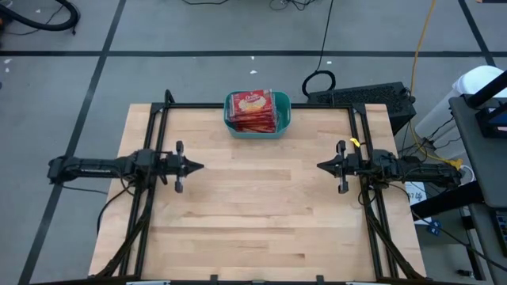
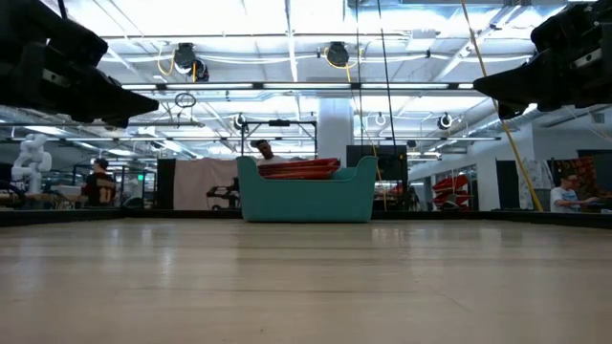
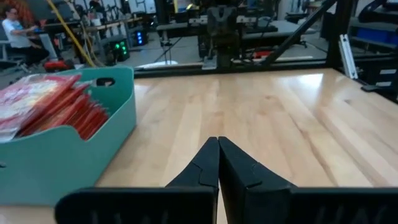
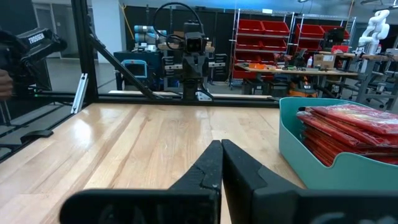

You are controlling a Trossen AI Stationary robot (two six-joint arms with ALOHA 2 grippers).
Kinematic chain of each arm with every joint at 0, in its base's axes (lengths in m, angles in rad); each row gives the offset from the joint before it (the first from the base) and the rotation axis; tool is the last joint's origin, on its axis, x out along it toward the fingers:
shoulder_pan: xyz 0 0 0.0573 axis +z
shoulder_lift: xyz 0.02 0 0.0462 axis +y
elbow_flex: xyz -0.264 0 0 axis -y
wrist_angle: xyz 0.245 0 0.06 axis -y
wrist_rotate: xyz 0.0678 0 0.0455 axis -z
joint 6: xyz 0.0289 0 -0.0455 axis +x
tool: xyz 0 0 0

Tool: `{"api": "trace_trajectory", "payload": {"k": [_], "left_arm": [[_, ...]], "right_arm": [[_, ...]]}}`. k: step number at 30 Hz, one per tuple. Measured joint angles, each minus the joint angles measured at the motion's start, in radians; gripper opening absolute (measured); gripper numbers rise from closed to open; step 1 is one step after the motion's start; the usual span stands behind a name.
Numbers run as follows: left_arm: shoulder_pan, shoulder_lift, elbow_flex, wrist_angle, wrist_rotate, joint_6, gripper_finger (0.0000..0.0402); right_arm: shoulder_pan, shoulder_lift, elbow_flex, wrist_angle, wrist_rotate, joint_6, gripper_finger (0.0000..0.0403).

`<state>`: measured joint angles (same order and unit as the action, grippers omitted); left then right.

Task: Sort popcorn bags into baskets
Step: Return to Home Position

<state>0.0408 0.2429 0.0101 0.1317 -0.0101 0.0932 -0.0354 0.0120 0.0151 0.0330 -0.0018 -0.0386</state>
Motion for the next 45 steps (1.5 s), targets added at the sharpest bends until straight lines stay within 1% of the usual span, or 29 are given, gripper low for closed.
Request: {"api": "trace_trajectory", "payload": {"k": [8,17,26,30,35,45], "left_arm": [[0.023,-0.072,0.0,-0.104,0.002,-0.013,0.0002],[0.02,-0.153,0.002,-0.117,-0.014,-0.054,0.0001],[-0.022,-0.192,0.002,-0.122,-0.004,-0.076,0.0001],[-0.055,-0.201,0.002,-0.123,0.007,-0.05,0.0001],[-0.069,-0.24,0.002,-0.123,0.009,-0.05,0.0001],[-0.07,-0.224,0.001,-0.122,0.046,-0.066,0.0015]], "right_arm": [[0.0,0.0,0.0,0.0,0.0,0.0,0.0],[0.0,0.0,0.0,0.0,0.0,0.0,0.0],[0.0,0.0,0.0,0.0,0.0,0.0,0.0],[0.0,0.0,0.0,0.0,0.0,0.0,0.0],[0.0,0.0,0.0,0.0,0.0,0.0,0.0],[0.0,0.0,0.0,0.001,0.0,0.0,0.0]]}}
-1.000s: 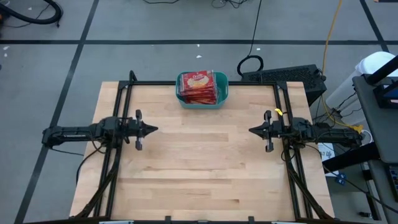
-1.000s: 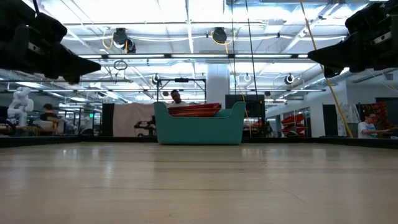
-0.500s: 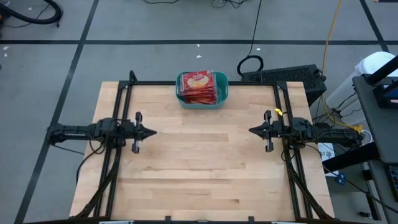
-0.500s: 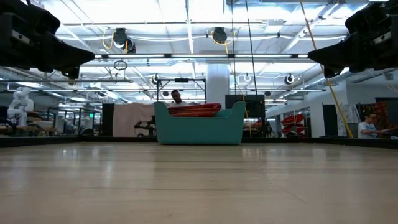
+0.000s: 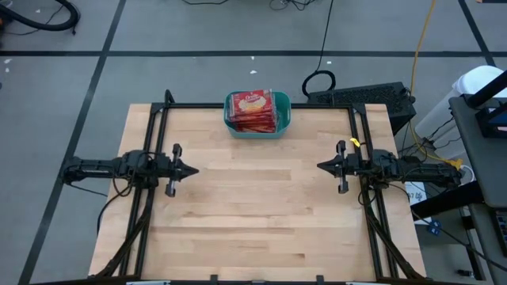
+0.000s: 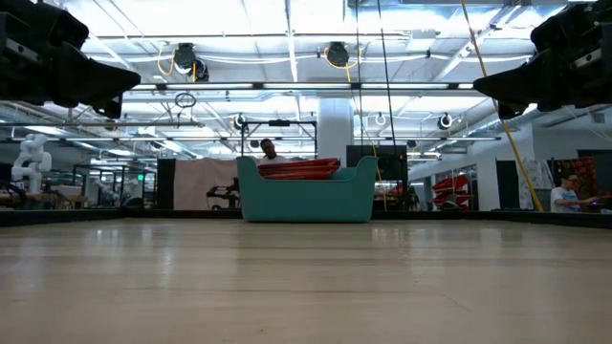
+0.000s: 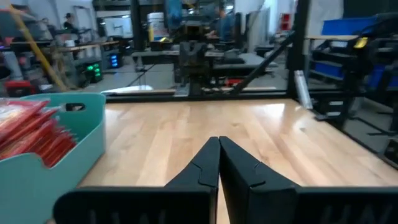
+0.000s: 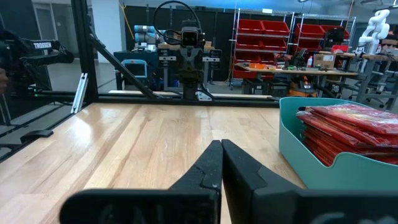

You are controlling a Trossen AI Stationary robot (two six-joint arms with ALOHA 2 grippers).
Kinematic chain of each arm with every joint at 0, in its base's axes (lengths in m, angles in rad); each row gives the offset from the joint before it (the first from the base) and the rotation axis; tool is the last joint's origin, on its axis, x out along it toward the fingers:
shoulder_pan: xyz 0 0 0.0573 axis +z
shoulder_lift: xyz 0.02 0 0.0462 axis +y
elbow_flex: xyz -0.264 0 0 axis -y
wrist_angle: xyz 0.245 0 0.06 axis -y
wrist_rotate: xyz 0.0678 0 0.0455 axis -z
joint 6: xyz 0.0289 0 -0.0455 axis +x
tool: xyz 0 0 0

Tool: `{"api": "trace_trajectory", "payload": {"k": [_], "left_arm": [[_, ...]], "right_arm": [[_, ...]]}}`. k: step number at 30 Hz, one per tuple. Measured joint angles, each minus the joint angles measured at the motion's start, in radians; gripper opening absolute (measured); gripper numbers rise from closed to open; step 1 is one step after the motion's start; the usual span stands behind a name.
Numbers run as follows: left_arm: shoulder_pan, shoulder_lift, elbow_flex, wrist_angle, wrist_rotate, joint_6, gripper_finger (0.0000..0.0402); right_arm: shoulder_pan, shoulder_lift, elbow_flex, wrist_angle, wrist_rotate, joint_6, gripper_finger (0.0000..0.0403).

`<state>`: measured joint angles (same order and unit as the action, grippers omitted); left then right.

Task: Sort popcorn bags into baskets
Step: Return to Home Position

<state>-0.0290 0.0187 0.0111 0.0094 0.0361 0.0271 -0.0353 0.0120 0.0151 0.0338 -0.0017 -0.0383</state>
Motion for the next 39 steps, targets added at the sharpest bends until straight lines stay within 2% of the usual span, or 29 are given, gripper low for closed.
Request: {"api": "trace_trajectory", "payload": {"k": [5,12,19,27,39], "left_arm": [[-0.015,-0.001,-0.001,0.014,0.067,0.023,0.0004],[-0.021,-0.001,-0.001,0.013,0.008,-0.006,0.0002],[-0.031,-0.001,-0.001,0.015,0.007,-0.029,0.0003],[-0.031,-0.001,-0.001,0.023,0.016,-0.001,0.0025],[-0.031,-0.001,-0.001,0.016,0.016,-0.004,0.0004]], "right_arm": [[0.0,0.0,0.0,0.0,0.0,0.0,0.0],[0.0,0.0,0.0,0.0,0.0,0.0,0.0],[0.0,0.0,0.0,0.0,0.0,0.0,0.0],[0.0,0.0,0.0,0.0,0.0,0.0,0.0],[0.0,0.0,0.0,0.0,0.0,0.0,0.0]]}}
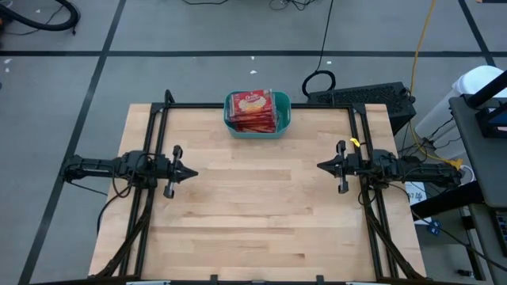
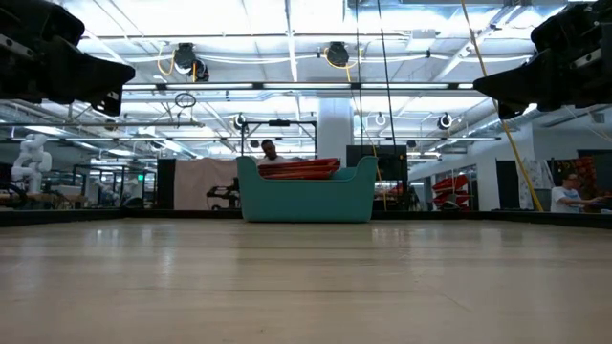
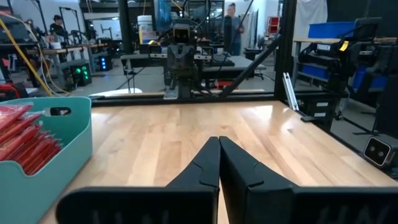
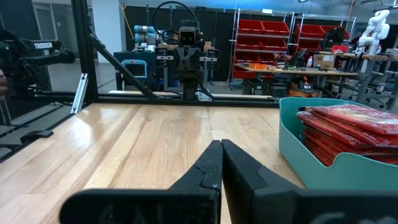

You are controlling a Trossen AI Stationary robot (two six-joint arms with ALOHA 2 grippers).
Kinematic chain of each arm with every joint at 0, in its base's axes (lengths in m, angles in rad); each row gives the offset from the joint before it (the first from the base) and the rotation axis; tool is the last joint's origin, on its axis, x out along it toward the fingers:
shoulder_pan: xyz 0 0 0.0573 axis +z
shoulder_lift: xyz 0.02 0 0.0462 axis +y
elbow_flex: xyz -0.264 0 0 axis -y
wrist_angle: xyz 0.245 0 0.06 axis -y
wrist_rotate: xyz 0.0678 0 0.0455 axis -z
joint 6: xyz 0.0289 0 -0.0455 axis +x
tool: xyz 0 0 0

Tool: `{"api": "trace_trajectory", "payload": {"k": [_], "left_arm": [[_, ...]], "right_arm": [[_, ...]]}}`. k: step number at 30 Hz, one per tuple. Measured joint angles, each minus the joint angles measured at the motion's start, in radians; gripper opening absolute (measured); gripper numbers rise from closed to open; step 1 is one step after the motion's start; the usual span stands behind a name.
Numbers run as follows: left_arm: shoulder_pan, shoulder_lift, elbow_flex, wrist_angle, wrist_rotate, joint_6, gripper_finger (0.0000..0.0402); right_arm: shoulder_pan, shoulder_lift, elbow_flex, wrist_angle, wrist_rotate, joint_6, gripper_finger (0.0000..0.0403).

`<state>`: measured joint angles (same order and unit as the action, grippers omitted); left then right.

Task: Sort popcorn bags into baskets
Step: Return to Home Position

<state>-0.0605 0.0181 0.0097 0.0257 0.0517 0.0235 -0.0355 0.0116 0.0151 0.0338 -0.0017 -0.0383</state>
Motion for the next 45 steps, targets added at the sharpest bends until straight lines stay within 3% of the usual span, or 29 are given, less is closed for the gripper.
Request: {"api": "trace_trajectory", "payload": {"k": [12,45], "left_arm": [[0.0,0.0,0.0,0.0,0.0,-0.002,0.0041],[0.0,0.0,0.001,0.0,0.0,-0.002,0.0042]], "right_arm": [[0.0,0.0,0.0,0.0,0.0,0.0,0.0],[0.0,0.0,0.0,0.0,0.0,0.0,0.0]]}}
